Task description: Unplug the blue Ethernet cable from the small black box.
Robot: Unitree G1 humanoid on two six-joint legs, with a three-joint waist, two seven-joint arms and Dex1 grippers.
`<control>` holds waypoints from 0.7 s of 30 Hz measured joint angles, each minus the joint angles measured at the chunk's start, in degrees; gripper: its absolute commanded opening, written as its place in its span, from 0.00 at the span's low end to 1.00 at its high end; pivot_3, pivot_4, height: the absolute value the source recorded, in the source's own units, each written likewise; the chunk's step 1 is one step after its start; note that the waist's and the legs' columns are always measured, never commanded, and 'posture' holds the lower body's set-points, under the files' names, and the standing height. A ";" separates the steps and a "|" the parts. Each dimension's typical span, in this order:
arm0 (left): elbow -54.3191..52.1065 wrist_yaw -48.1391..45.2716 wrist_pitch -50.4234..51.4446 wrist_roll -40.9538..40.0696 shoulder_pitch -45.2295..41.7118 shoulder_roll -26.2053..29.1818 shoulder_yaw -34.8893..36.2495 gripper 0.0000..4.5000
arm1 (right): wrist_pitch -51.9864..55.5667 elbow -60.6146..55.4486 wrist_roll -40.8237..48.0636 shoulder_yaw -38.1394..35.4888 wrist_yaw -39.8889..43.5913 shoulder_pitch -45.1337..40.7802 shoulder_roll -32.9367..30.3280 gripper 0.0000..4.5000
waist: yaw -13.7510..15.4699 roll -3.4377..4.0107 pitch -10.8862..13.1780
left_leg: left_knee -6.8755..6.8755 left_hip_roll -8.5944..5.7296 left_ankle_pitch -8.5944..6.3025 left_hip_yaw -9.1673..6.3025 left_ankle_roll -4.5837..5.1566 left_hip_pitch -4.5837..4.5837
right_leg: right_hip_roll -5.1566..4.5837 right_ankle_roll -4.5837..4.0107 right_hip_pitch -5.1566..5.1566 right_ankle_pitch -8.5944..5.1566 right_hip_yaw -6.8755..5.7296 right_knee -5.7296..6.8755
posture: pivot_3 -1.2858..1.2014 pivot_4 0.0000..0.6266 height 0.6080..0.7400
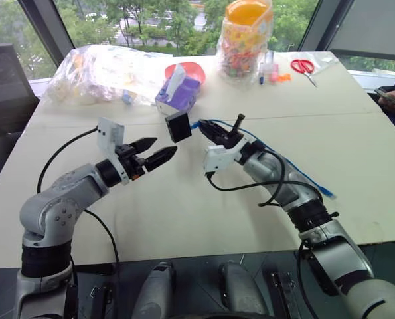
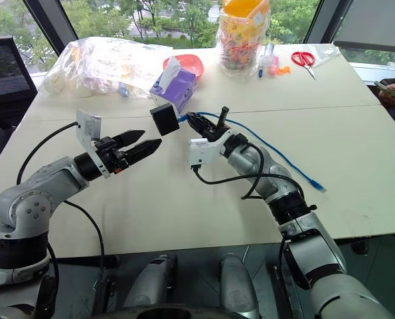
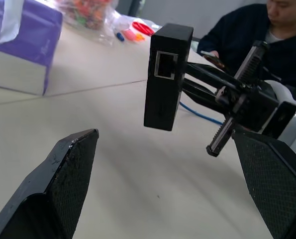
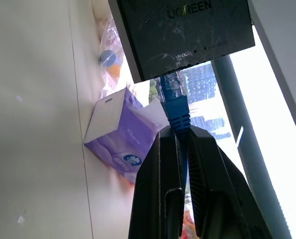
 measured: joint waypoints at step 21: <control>2.66 -2.75 0.59 -0.48 -3.78 -0.77 -0.47 0.11 | 1.86 -5.52 0.54 1.61 1.07 2.47 -0.62 0.00 | -0.01 -0.04 0.00 | 0.03 -0.01 0.00 -0.02 0.00 0.00 | 0.00 0.00 0.05 0.00 -0.01 -0.03 | 0.52 0.24 0.90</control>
